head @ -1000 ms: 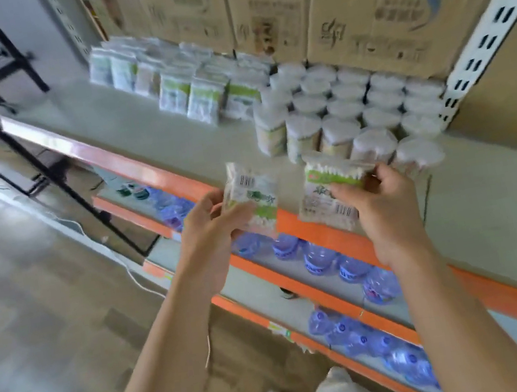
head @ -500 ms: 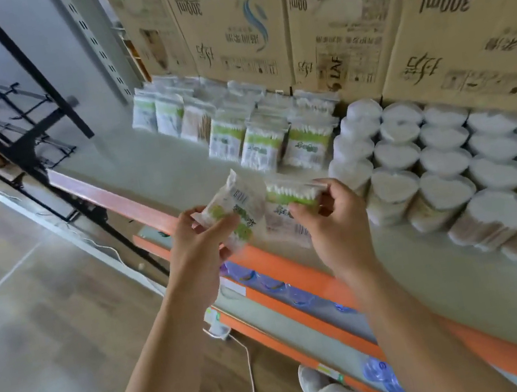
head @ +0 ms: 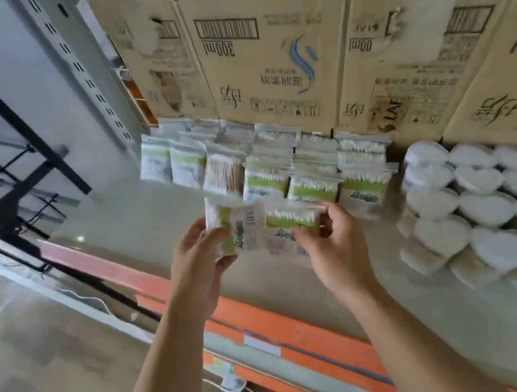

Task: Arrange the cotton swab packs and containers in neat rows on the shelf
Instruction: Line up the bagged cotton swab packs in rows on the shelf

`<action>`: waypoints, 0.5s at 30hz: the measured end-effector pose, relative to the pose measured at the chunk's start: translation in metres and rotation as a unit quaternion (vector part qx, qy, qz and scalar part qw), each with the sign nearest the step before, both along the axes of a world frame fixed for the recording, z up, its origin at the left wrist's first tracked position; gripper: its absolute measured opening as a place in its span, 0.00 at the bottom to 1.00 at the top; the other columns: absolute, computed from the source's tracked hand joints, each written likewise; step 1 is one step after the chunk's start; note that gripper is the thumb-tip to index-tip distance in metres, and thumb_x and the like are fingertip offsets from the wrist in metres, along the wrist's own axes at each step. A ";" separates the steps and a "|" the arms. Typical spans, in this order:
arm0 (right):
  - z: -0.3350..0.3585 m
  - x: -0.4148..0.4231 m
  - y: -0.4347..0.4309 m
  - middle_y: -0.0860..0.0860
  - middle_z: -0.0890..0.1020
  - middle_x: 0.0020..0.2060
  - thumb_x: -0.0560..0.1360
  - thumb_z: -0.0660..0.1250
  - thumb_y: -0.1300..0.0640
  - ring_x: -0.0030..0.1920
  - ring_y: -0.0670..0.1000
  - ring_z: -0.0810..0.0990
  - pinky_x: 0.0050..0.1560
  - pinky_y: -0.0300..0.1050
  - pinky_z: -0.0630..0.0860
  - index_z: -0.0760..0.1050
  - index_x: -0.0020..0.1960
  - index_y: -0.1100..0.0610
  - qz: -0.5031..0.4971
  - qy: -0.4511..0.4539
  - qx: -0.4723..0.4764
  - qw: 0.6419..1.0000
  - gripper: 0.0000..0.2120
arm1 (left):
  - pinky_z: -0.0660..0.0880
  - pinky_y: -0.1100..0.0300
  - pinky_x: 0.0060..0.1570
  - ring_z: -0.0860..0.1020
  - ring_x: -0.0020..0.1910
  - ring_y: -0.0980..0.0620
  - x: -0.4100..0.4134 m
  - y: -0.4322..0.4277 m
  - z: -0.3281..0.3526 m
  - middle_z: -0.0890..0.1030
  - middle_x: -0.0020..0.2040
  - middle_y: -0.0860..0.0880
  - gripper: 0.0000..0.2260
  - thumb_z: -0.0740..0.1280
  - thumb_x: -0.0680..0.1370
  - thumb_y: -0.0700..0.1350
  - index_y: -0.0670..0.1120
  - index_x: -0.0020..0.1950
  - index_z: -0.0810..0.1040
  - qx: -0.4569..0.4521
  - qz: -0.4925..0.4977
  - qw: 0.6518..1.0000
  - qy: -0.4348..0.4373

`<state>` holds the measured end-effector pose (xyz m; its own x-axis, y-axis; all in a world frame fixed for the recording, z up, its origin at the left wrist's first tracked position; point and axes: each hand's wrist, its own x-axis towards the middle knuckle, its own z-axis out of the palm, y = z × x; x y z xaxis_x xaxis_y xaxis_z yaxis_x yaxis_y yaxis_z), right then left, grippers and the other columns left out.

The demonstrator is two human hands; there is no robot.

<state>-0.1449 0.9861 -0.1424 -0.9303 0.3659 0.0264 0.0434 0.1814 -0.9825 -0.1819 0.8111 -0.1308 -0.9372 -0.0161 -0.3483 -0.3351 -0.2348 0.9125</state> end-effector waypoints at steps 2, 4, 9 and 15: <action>-0.004 -0.012 -0.021 0.45 0.70 0.30 0.72 0.71 0.61 0.27 0.42 0.68 0.30 0.35 0.66 0.74 0.49 0.56 -0.023 -0.007 -0.009 1.000 0.08 | 0.75 0.52 0.50 0.80 0.49 0.45 -0.020 -0.023 -0.002 0.82 0.50 0.41 0.10 0.66 0.75 0.37 0.43 0.56 0.77 -0.011 -0.027 1.000 0.003; -0.006 -0.023 -0.045 0.45 0.71 0.31 0.73 0.70 0.62 0.26 0.42 0.69 0.29 0.34 0.66 0.73 0.52 0.54 -0.038 -0.012 -0.020 0.999 0.10 | 0.76 0.55 0.45 0.80 0.48 0.46 -0.040 -0.048 -0.004 0.82 0.50 0.42 0.10 0.66 0.76 0.38 0.44 0.57 0.78 -0.032 -0.053 0.998 0.006; 0.000 -0.053 -0.095 0.47 0.76 0.36 0.74 0.64 0.65 0.26 0.42 0.71 0.27 0.36 0.67 0.70 0.57 0.49 -0.074 -0.024 -0.029 0.997 0.16 | 0.77 0.52 0.50 0.81 0.48 0.46 -0.087 -0.096 -0.003 0.82 0.49 0.43 0.15 0.71 0.73 0.37 0.42 0.59 0.75 -0.077 -0.107 0.991 0.034; 0.008 -0.084 -0.120 0.50 0.77 0.42 0.74 0.63 0.65 0.33 0.49 0.74 0.30 0.44 0.70 0.66 0.62 0.53 -0.116 -0.044 0.024 0.992 0.19 | 0.71 0.61 0.33 0.76 0.38 0.49 -0.139 -0.107 0.000 0.79 0.48 0.46 0.16 0.70 0.64 0.41 0.50 0.50 0.77 -0.208 -0.157 0.961 0.088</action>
<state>-0.2285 0.8665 -0.1348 -0.8207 0.5707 -0.0281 0.1746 0.2037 -0.9633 -0.3204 0.7038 -0.1312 -0.9626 0.1737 -0.2081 -0.1613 0.2502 0.9547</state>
